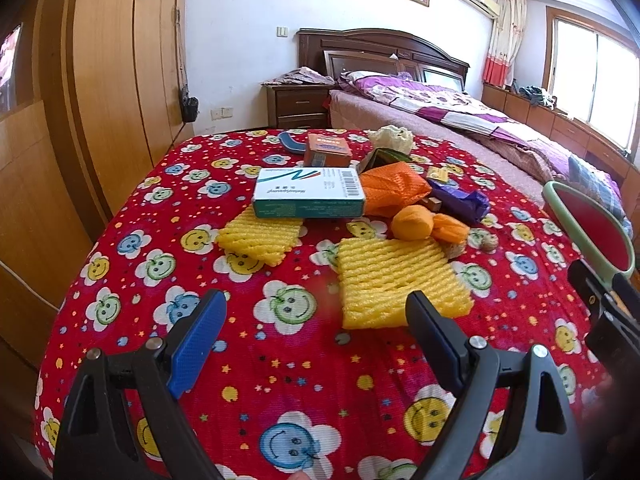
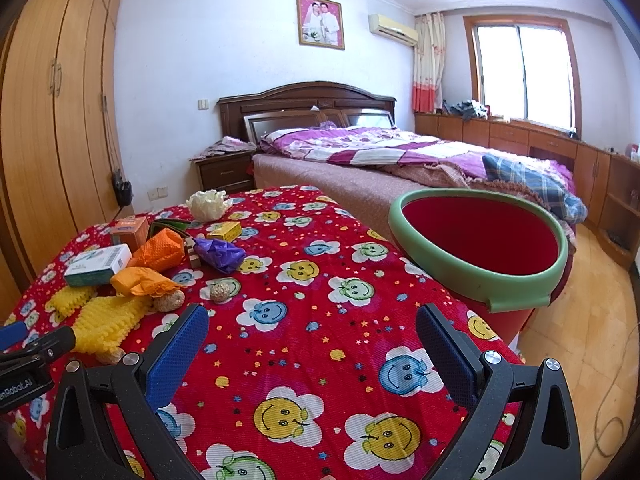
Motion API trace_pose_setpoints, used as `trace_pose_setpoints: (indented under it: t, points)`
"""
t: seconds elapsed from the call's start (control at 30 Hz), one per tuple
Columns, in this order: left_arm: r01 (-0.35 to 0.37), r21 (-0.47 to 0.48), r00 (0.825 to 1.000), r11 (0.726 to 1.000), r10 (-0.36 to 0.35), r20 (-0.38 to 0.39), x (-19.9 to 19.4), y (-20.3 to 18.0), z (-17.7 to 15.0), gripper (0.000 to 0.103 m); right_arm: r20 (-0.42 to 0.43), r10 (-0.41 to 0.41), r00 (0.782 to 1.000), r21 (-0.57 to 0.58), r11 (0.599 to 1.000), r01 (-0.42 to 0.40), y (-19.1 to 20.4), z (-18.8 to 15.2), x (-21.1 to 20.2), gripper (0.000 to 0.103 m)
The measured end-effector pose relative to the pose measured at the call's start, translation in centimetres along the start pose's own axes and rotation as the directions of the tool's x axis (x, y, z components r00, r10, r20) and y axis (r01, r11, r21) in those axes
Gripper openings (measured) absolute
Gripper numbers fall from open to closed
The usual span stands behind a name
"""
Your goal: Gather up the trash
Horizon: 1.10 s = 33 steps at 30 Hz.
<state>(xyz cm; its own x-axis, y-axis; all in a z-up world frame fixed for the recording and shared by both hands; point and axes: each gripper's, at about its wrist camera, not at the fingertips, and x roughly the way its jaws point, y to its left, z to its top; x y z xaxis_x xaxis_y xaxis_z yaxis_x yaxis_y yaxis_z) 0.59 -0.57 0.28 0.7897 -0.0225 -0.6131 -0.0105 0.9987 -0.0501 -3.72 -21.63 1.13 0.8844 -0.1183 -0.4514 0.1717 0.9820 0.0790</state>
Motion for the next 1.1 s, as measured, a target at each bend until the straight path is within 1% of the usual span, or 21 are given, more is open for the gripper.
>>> trace_pose_setpoints:
  t: [0.2,0.27,0.4,0.53,0.73,0.8,0.83,1.1]
  points:
    - [0.053,0.008,0.999,0.999,-0.053,-0.003,-0.4,-0.6,1.0,0.091,-0.016,0.003,1.0,0.027,1.0,-0.002,-1.3,0.1,-0.4,0.103]
    - [0.069,0.013,0.997,0.998,-0.068,-0.022,0.0,-1.0,1.4,0.091,-0.019,0.006,1.0,0.037,0.999,-0.005,-1.6,0.2,-0.5,0.103]
    - [0.099,0.014,0.991,0.995,-0.097,-0.087,1.4,-1.7,1.8,0.091,-0.032,0.014,0.999,0.054,0.998,-0.013,-2.1,0.2,-0.7,0.103]
    - [0.096,0.04,0.986,0.995,-0.09,-0.139,2.7,-2.5,2.2,0.082,-0.037,0.017,0.999,0.06,0.998,-0.015,-2.4,0.1,-0.7,0.103]
    - [0.127,0.036,0.971,0.991,-0.117,-0.206,3.9,-3.2,2.4,0.08,-0.037,0.036,0.999,0.083,0.996,-0.032,-3.1,0.1,-0.8,0.103]
    - [0.152,0.016,0.96,0.988,-0.144,-0.241,4.5,-3.3,2.2,0.08,-0.04,0.043,0.998,0.088,0.995,-0.039,-3.2,0.2,-0.8,0.103]
    - [0.17,0.005,0.951,0.985,-0.163,-0.261,4.8,-3.3,2.1,0.08,-0.041,0.045,0.998,0.088,0.995,-0.041,-3.2,0.2,-0.8,0.103]
    - [0.133,0.128,0.965,0.983,-0.099,-0.241,4.9,-4.9,1.2,0.08,-0.059,0.054,0.997,0.11,0.993,-0.047,-3.6,0.0,-0.5,0.103]
